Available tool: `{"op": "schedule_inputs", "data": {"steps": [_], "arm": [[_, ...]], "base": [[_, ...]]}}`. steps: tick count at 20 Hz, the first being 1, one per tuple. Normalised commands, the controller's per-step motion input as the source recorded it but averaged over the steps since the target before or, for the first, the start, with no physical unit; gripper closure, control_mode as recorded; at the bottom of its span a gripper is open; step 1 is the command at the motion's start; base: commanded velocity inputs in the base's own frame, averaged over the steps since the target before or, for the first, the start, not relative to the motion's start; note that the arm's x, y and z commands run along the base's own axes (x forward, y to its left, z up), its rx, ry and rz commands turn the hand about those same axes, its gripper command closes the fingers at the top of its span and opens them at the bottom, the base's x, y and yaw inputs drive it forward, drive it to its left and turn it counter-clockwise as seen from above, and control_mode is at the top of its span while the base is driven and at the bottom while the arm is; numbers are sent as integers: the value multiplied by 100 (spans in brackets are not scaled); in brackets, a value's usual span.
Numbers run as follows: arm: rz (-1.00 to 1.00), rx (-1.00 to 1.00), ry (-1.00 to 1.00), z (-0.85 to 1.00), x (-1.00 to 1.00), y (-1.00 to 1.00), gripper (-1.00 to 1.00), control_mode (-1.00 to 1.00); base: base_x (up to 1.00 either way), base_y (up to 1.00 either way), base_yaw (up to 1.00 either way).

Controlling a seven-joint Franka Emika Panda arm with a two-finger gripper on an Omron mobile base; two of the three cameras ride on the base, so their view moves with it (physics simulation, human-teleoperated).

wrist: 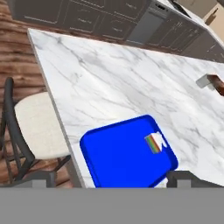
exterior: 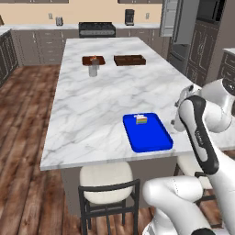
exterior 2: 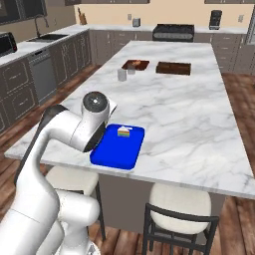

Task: Take the cake and donut from the fridge and place them on the empty tray on the dining counter.

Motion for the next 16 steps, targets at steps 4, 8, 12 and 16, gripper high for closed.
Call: {"op": "schedule_inputs", "data": {"steps": [4,8,12,16], "arm": [[1,0,-7,-3,-55,-17,-100,-100],[0,0,-15,-10,-57,0,-100,-100],[0,0,-5,0,-17,0,-100,100],[0,0,0,0,0,0,-100,100]], "base": [[0,0,0],[0,0,0],[-47,0,0],[-98,0,0]]}}
